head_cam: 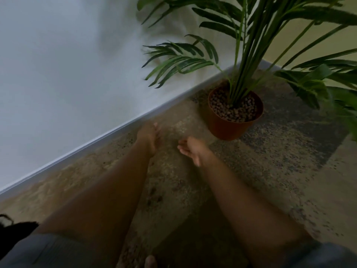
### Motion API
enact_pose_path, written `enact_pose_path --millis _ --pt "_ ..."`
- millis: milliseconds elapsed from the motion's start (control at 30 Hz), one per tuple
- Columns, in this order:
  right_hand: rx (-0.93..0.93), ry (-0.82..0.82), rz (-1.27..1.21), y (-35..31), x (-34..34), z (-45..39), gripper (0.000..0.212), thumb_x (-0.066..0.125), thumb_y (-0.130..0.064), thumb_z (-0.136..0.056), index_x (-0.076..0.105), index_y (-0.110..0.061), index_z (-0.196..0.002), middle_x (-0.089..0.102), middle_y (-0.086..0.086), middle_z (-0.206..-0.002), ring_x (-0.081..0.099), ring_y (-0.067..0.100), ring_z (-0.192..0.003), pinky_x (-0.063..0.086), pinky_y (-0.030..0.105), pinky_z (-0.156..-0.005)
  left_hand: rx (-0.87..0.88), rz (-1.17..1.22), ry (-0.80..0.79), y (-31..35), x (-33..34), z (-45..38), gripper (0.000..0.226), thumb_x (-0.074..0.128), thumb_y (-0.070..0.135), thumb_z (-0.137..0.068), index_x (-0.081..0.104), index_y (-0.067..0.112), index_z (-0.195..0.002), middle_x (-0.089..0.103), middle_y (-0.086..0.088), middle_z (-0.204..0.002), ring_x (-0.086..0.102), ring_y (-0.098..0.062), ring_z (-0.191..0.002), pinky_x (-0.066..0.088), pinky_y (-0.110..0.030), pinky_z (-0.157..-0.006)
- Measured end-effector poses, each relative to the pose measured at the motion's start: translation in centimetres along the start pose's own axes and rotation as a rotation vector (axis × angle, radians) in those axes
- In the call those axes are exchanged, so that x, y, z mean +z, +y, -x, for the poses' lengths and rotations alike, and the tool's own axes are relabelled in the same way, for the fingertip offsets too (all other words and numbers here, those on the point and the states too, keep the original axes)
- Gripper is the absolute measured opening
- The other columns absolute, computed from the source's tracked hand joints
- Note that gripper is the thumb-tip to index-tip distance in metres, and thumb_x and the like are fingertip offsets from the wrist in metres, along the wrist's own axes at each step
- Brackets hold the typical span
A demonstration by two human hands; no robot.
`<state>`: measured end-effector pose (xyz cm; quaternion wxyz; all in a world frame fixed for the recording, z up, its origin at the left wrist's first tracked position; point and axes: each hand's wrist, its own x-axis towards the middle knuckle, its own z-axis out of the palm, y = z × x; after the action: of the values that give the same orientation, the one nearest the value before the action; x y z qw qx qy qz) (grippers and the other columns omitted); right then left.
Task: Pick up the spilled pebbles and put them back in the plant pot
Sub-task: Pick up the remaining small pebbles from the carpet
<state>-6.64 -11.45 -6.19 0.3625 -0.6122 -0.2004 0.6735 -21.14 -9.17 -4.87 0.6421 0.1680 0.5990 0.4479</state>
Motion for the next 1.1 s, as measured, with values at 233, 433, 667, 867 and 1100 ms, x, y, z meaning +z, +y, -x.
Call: enact_pose_path --millis 233,433,667,867,1100 --pt "-0.148 -0.004 0.598 5.1 2.0 -1.4 0.033 0.051 -0.010 -0.091 0.063 -0.004 -0.121 0.066 0.020 -0.121 0.061 0.022 -0.096 0.051 0.039 -0.095 0.033 -0.175 0.242 -3.6 -6.8 0.1 0.042 0.043 0.024 -0.098 0.050 0.014 -0.137 0.053 0.009 -0.088 0.046 -0.004 -0.069 0.038 -0.022 -0.060" --pt "-0.372 -0.070 0.966 7.1 5.2 -1.6 0.035 0.054 -0.018 -0.090 0.067 -0.011 -0.122 0.067 0.009 -0.125 0.062 0.023 -0.114 0.047 0.028 -0.097 0.010 -0.185 0.647 -4.3 -11.1 0.9 0.031 0.042 0.034 -0.099 0.063 0.016 -0.114 0.051 0.003 -0.074 0.045 -0.011 -0.058 0.036 -0.018 -0.038" --pt "-0.544 -0.209 1.355 9.2 7.3 -2.8 0.029 0.052 -0.012 -0.088 0.065 0.001 -0.110 0.057 0.020 -0.122 0.053 0.031 -0.115 0.042 0.029 -0.094 -0.024 -0.571 0.399 -7.1 -15.6 1.7 0.016 0.057 0.017 -0.093 0.069 0.014 -0.103 0.067 -0.012 -0.110 0.065 -0.025 -0.092 0.058 -0.037 -0.075" --pt "-0.589 -0.265 1.459 10.3 8.0 -3.4 0.039 0.057 -0.014 -0.089 0.061 -0.007 -0.128 0.048 0.015 -0.129 0.048 0.028 -0.118 0.040 0.027 -0.097 -0.041 -0.842 0.200 -8.5 -17.3 1.8 0.030 0.066 0.011 -0.083 0.066 0.026 -0.109 0.063 -0.002 -0.109 0.061 -0.015 -0.090 0.052 -0.024 -0.068" --pt "-0.555 -0.484 1.498 10.4 9.1 -2.7 0.020 0.060 -0.005 -0.088 0.071 -0.013 -0.103 0.056 0.009 -0.117 0.063 0.026 -0.097 0.052 0.028 -0.075 0.140 -1.002 0.100 -9.6 -16.4 1.7 0.035 0.079 0.016 -0.069 0.058 0.031 -0.093 0.064 0.004 -0.095 0.063 -0.017 -0.092 0.052 -0.028 -0.071"
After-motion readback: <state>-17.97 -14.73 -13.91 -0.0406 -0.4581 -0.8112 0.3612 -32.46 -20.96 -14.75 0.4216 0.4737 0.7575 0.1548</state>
